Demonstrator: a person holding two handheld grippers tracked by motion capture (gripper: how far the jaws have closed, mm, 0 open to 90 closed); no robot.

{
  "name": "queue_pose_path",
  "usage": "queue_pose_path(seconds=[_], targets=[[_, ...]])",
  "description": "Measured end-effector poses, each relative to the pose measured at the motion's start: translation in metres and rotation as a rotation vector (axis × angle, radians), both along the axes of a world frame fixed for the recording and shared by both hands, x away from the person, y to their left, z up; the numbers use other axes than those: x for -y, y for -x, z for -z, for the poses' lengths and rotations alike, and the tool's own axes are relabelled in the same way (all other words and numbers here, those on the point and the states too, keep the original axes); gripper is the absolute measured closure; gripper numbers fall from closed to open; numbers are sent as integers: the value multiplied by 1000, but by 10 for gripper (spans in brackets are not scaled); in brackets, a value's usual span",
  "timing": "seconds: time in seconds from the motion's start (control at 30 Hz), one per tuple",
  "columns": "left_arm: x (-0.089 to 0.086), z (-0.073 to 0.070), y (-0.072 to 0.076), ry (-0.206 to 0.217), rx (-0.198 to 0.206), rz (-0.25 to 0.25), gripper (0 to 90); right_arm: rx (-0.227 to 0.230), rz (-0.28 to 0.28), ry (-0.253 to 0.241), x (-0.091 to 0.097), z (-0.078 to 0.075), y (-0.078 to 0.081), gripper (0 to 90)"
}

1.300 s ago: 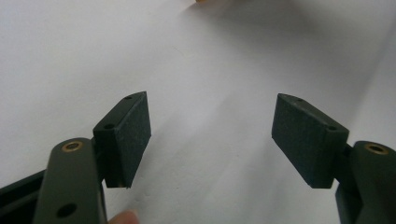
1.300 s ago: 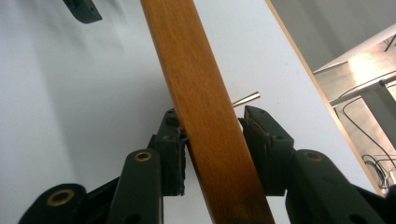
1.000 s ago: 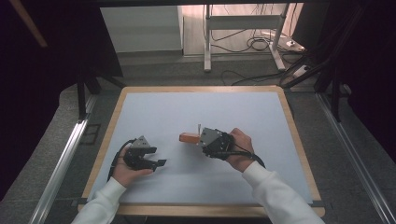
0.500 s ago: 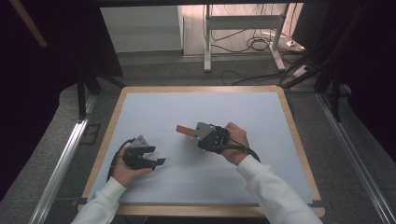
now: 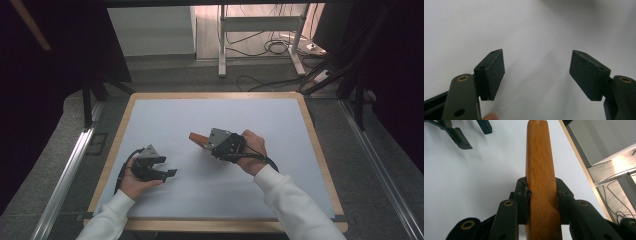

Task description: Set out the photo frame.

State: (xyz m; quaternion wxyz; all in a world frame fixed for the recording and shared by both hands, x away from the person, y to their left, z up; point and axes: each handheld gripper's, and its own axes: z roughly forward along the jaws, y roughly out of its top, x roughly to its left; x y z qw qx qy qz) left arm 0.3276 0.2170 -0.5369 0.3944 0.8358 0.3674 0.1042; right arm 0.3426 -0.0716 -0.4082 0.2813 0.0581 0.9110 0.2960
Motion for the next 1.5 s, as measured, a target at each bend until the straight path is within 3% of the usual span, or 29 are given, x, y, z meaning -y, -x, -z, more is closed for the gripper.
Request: queue_pose_path(seconds=[0.13, 0.33, 0.47, 0.77, 0.9, 1.0, 1.1, 1.13, 1.23, 1.5], targets=[[0, 0, 0, 3, -3, -4, 282, -14, -7, -13, 4, -6, 5, 691], [0, 0, 0, 5, -4, -7, 282, -53, -54, -54, 16, -15, 26, 691], [0, 0, 0, 1, -3, -8, 282, -57, -78, -54, 19, -19, 36, 690], [-2, 0, -1, 3, -2, -10, 282, -96, -115, -77, 21, -20, 41, 690], [-2, 0, -1, -3, -3, -5, 282, -119, -123, -62, 19, -15, 36, 688], [-1, 0, -1, 1, -3, -8, 282, -126, -113, -78, 21, -16, 29, 686], [0, 0, 0, -1, -9, -7, 282, -115, -97, -74, 23, -16, 20, 681], [0, 0, 0, -2, -9, -6, 281, -139, -82, -86, 26, -17, 13, 677], [0, 0, 0, -2, -8, -7, 281, -155, -66, -89, 30, -17, 4, 658], [1, 1, -1, -9, -6, 3, 281, -171, -40, -71, 35, -15, -16, 600]])
